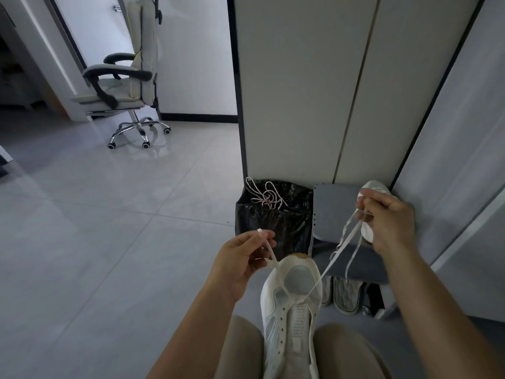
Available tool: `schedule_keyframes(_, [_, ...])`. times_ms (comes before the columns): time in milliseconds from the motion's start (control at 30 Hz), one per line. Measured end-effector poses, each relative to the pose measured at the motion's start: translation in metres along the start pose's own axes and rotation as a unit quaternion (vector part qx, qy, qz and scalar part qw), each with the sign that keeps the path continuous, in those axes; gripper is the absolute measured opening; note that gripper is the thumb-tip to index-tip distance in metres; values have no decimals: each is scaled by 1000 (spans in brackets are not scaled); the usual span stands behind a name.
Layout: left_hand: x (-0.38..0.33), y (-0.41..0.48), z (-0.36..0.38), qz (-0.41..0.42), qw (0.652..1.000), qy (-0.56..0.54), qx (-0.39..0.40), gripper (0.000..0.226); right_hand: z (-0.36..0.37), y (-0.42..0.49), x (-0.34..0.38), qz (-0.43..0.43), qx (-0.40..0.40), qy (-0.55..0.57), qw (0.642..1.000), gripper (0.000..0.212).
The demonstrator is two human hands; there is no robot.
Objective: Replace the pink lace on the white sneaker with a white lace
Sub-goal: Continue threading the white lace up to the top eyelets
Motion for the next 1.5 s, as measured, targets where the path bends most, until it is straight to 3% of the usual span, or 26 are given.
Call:
schedule_keyframes(100, [0,0,3,-2,1000,8,-2,16,-3,12,7,9,-6,-9,1000,23])
schedule_keyframes(267, [-18,16,6,22,996,75,-38,19,32,-16,-8,74,124,-70,987,19])
schedule_keyframes(567, [-37,51,16,34,972,213,-95,27,69,-38,-23,148,164,17,975,23])
schedule_keyframes(667, [-46,57,13,53,971,197,-126,28,73,-37,-26,159,159,30,974,28])
schedule_keyframes(867, [-77,36,9,167,961,161,-149,24,59,-37,-20,147,156,51,975,25])
schedule_keyframes(1000, [-72,33,-8,154,970,89,-168,25,50,-37,-13,130,141,55,980,23])
schedule_keyframes(1200, [-61,37,6,101,978,139,-115,25,58,-47,-3,118,149,42,981,17])
schedule_keyframes(1333, [-56,36,22,83,969,227,-48,17,73,-65,1,111,192,27,975,17])
schedule_keyframes(1500, [-58,27,11,79,985,134,-72,18,81,-75,15,78,190,74,976,15])
Point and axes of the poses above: each hand's wrist, its own y-axis towards the middle knuckle, its own z-axis out of the palm, x = y × z, the point moved 8 cm from there along y, towards the middle knuckle, and after that the axes turned 12 degrees about y, right-handed, at the moved point
